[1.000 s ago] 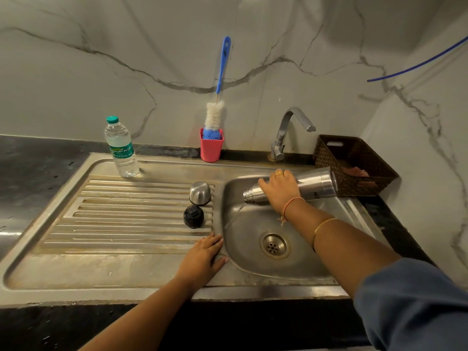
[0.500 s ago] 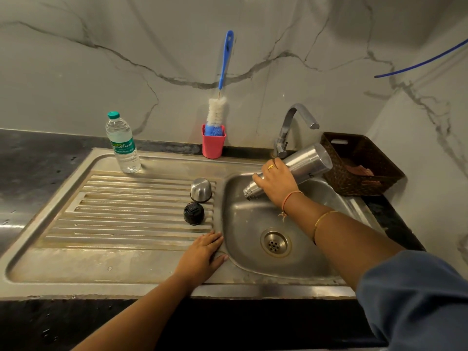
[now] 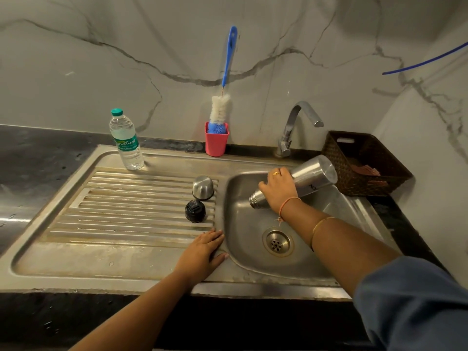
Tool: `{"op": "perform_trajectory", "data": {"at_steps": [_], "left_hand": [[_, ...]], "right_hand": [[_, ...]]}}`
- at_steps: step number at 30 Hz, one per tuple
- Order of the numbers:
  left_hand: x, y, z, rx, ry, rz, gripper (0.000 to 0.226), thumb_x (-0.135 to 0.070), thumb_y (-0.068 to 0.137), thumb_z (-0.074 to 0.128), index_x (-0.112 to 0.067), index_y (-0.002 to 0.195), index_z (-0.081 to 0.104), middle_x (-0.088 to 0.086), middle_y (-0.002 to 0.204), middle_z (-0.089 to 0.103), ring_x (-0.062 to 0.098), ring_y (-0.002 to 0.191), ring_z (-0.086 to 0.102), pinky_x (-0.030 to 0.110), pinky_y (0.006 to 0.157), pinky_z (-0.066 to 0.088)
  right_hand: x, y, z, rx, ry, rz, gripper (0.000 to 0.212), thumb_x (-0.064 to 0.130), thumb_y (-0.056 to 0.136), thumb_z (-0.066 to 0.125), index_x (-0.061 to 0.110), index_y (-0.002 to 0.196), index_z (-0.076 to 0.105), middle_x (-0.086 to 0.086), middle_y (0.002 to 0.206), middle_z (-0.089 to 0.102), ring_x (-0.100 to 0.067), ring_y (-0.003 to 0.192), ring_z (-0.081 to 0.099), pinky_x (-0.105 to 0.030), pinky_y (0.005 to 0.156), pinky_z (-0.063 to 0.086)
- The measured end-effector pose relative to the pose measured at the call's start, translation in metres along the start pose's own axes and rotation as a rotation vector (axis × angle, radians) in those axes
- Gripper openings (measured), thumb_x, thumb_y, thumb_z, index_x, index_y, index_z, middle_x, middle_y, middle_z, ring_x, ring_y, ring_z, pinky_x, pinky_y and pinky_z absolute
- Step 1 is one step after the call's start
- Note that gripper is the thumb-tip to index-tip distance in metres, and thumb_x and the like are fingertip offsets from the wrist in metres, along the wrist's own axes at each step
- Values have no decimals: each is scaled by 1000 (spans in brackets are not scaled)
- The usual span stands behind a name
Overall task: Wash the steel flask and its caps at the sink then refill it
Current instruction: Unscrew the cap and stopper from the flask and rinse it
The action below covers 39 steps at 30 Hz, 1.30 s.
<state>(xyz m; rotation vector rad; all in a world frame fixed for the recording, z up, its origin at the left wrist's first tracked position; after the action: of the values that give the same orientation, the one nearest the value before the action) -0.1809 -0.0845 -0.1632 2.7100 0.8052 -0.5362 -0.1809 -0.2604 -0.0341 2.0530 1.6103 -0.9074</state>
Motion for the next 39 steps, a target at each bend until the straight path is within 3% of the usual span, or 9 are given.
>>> {"op": "perform_trajectory", "data": {"at_steps": [5, 9, 13, 19, 23, 27, 30, 34, 39], "left_hand": [[0, 1, -1, 2, -26, -13, 69, -57, 82, 42, -6, 124, 62, 8, 130, 60, 29, 125, 52, 40, 108, 26], [-3, -1, -4, 2, -72, -19, 86, -72, 78, 32, -9, 133, 54, 5, 141, 51, 23, 136, 40, 28, 112, 15], [-3, -1, -7, -3, -98, -37, 82, -66, 77, 32, -11, 135, 53, 3, 143, 49, 21, 138, 37, 23, 112, 11], [-8, -1, -11, -6, -102, -47, 85, -67, 75, 29, -12, 136, 51, 1, 144, 46, 19, 139, 35, 18, 110, 10], [-5, -1, -8, 29, -86, -67, 91, -73, 73, 23, -17, 140, 46, -4, 149, 40, 13, 141, 28, 10, 109, 5], [-5, -2, -8, 40, -86, -76, 94, -79, 73, 24, -16, 140, 47, -4, 148, 41, 14, 141, 29, 15, 110, 8], [-5, -1, -9, 28, -86, -86, 88, -72, 76, 27, -15, 139, 48, -3, 147, 43, 16, 141, 30, 19, 111, 12], [-4, -3, -8, 40, -90, -84, 106, -89, 70, 16, -15, 139, 48, -4, 147, 42, 14, 141, 29, 19, 112, 12], [-6, -6, -13, 30, -118, -122, 88, -71, 73, 29, -16, 140, 47, -6, 149, 39, 10, 142, 22, 18, 112, 10]], "right_hand": [[1, -1, -1, -16, 12, 3, 45, 34, 86, 60, 18, 125, 46, -16, 122, 50, -33, 115, 44, -41, 95, 33], [-10, -2, -10, -90, 57, 48, 55, 30, 84, 63, 16, 131, 38, -20, 125, 46, -36, 117, 42, -44, 97, 33], [-24, -1, -14, -167, 143, 119, 62, 27, 87, 60, 16, 139, 29, -21, 129, 43, -38, 121, 39, -47, 103, 30], [-2, -2, 17, 50, 38, 16, 41, 38, 88, 55, 23, 126, 50, -12, 126, 50, -30, 118, 42, -38, 94, 31], [-4, -9, 25, 35, 211, 47, 38, 28, 90, 52, 24, 127, 45, -12, 127, 48, -30, 119, 41, -39, 95, 30], [1, -15, 36, 116, 340, 33, 46, 25, 83, 62, 26, 127, 46, -12, 128, 49, -31, 120, 41, -40, 96, 31], [2, -16, 51, 239, 542, 16, 65, 29, 68, 77, 28, 125, 46, -8, 123, 54, -31, 117, 45, -41, 93, 35], [10, -19, 63, 439, 886, -66, 71, 30, 60, 83, 24, 121, 48, -2, 116, 57, -26, 107, 53, -41, 92, 47], [13, -25, 49, 431, 1075, -184, 71, 20, 63, 81, 19, 125, 47, -4, 115, 55, -22, 103, 54, -37, 91, 50]]}}
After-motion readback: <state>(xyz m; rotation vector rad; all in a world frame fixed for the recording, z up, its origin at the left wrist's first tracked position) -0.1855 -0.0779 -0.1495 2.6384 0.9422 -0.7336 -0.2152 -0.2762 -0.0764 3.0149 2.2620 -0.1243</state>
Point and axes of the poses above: each hand's wrist, its own y-axis towards the middle knuckle, its own z-axis out of the palm, x = y × z, the point moved 9 cm from there along y, towards the middle knuckle
